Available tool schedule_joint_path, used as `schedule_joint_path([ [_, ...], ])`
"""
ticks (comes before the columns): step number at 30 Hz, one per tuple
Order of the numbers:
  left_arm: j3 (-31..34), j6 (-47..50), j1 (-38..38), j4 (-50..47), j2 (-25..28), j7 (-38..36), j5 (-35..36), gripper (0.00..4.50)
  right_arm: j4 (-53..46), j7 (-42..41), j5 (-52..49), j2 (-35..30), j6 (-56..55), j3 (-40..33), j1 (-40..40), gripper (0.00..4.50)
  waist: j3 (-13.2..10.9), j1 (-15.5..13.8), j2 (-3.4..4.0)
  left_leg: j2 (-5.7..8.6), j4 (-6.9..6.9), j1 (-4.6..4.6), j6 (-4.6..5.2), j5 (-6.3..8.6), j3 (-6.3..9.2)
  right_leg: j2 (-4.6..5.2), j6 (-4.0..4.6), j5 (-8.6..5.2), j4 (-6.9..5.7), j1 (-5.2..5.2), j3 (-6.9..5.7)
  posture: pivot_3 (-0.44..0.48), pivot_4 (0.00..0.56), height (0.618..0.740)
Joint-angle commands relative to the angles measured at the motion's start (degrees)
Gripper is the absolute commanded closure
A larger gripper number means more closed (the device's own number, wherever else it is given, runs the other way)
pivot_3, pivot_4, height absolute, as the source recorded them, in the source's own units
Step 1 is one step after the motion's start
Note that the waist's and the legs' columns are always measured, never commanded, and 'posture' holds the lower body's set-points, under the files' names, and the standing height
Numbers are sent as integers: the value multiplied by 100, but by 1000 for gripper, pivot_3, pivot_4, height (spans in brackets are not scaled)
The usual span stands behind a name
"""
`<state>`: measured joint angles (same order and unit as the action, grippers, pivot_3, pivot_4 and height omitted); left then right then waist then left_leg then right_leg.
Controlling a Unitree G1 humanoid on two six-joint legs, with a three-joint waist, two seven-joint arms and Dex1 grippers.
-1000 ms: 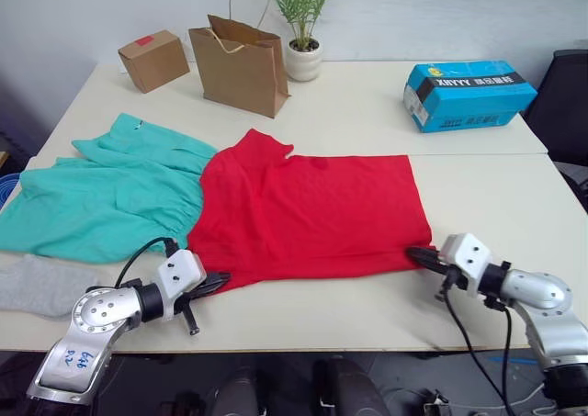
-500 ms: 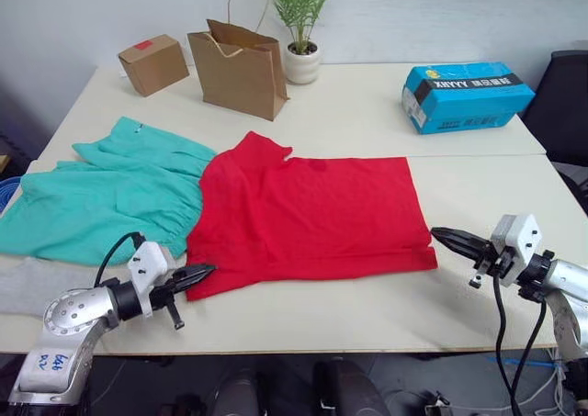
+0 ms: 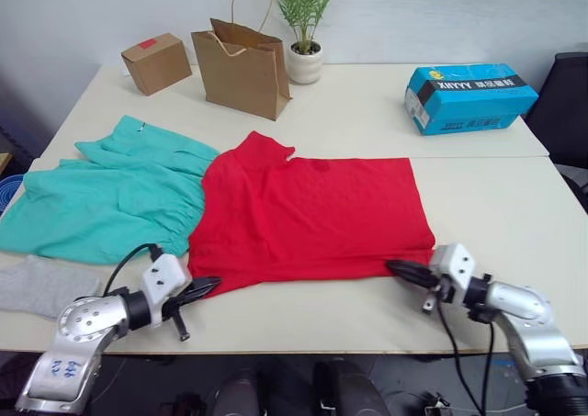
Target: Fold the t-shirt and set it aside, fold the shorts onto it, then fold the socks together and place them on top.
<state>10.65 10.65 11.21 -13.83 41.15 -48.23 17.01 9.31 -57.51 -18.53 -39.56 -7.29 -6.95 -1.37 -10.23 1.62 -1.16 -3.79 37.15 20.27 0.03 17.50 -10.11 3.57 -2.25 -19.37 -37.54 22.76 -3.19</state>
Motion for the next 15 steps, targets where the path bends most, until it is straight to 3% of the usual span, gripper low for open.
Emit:
schedule_joint_path([
  [1,414,-203,130,192,136,-150,119,4500,523,-186,-41,-312,-193,-439,170,4447,0,0,0,0,0,-2,10,6,0,1,0,0,0,-2,0,0,150,740],
  [3,636,-289,143,147,199,-248,216,4500,709,-417,-195,-491,-304,-695,243,4447,0,-1,-1,0,-1,-4,19,11,0,1,1,-1,1,-5,0,0,150,740],
  [6,900,-357,69,-241,386,-457,387,4500,224,-939,-1104,-620,305,-1102,292,4447,-2,1,-2,0,-3,-3,19,11,1,1,1,0,5,-5,-2,0,150,740],
  [10,950,-586,92,-488,795,-819,217,3338,-384,-1658,-917,-1028,132,-914,457,3203,-4,28,10,-2,-11,-3,18,12,2,0,1,0,6,-4,-1,0,150,740],
  [15,681,-883,202,-328,860,-846,-177,1724,-252,-1761,-398,-1015,-339,-586,371,1407,-5,18,8,-4,-17,-5,10,12,1,-4,9,-6,8,-1,-5,0,150,740],
])
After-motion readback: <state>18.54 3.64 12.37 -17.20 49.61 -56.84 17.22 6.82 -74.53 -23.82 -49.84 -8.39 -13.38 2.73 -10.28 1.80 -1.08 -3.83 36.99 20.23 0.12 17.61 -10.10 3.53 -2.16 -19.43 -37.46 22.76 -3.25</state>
